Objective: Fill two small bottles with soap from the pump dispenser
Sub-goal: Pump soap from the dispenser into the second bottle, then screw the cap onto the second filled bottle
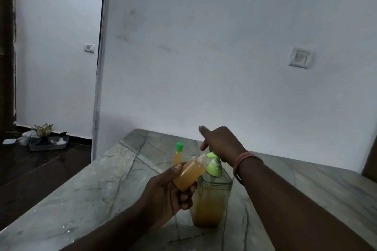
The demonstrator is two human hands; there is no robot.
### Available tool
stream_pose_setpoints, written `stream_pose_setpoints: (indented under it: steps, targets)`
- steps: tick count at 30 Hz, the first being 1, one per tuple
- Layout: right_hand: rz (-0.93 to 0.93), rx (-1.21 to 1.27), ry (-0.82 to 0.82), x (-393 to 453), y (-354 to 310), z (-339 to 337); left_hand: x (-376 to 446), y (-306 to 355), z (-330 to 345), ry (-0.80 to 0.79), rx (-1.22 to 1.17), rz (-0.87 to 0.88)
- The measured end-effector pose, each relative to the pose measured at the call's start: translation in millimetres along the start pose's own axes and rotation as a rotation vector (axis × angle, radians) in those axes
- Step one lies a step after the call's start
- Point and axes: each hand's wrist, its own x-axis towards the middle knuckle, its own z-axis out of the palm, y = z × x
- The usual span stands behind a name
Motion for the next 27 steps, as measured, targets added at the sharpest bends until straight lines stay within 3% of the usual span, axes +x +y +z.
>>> stream_pose_setpoints:
  steps: [5, 8, 12, 18, 23, 27]
  targets:
    - [-0.033, 0.32, 0.341, -3, -8, -12, 0, 7, 0, -0.086, -0.137, -0.054]
    - [-0.098, 0.351, 0.464, -9, -19, -18, -1, 10, -4, -0.131, -0.159, -0.025]
    - [-0.268, 0.274, 0.406, -32, -50, -7, 3, 20, -13, -0.054, -0.128, 0.074]
    - [-0.405, 0.129, 0.317, -63, -75, 41, 4, 40, -36, 0.232, -0.081, 0.268]
    - [-0.369, 0.074, 0.243, -69, -68, 79, 5, 47, -50, 0.476, -0.055, 0.396]
    - [-0.206, -0.134, 0.074, -70, -38, 122, 5, 45, -53, 0.574, -0.069, 0.427]
